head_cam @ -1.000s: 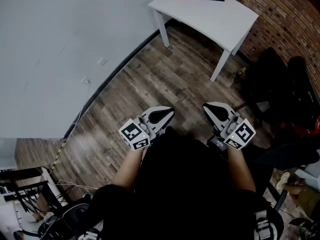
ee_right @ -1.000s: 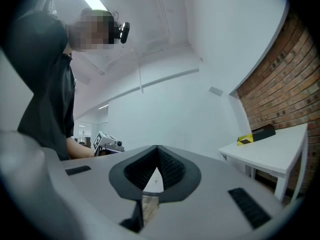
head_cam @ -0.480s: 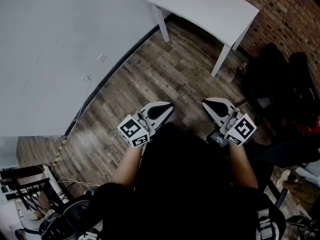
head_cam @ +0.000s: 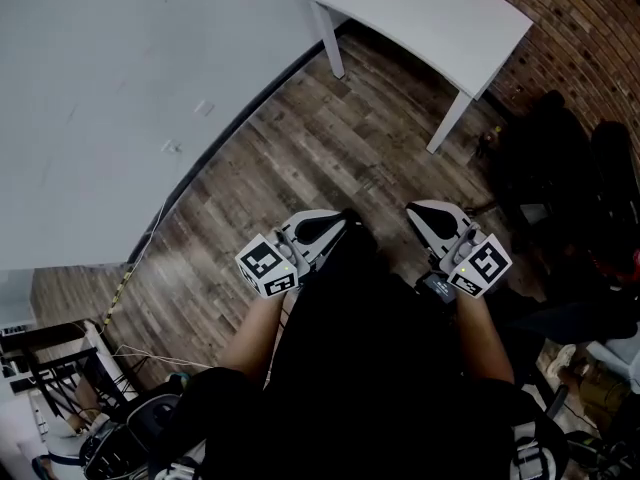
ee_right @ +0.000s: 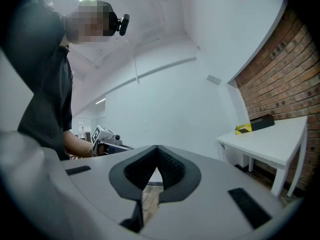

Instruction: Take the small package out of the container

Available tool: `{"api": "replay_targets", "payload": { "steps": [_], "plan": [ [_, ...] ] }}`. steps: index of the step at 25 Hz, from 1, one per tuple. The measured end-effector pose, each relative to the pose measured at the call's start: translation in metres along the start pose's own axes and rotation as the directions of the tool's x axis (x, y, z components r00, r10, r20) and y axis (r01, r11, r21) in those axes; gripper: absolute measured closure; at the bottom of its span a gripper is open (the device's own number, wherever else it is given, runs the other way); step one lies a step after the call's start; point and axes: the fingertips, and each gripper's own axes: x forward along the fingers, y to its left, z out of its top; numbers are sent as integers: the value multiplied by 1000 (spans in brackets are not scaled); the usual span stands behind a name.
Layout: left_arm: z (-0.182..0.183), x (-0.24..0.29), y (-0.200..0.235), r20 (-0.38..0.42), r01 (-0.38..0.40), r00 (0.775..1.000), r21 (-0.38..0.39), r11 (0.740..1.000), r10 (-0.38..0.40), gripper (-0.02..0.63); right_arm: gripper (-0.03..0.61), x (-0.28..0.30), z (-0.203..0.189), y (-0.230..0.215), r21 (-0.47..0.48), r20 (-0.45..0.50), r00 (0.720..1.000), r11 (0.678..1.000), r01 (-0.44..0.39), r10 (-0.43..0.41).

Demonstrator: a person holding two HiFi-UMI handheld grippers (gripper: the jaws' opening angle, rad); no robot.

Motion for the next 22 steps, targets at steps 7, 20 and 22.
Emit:
{"api": "replay_targets", "payload": {
  "steps": [7,20,22],
  "plan": [
    [18,15,67,64,-33,997,-47,998,36,598,574,27,3,-42,-15,-60,998,1000,22,-23],
    [74,68,210,98,3,995,-86,996,5,598,574,132,33,-170,-24,-121,991,998,55,-57],
    [78,67,231,93,14,996,-95,995,-5,598,574,153,38,-180,-22,-120,991,998,54,-56]
  ]
}}
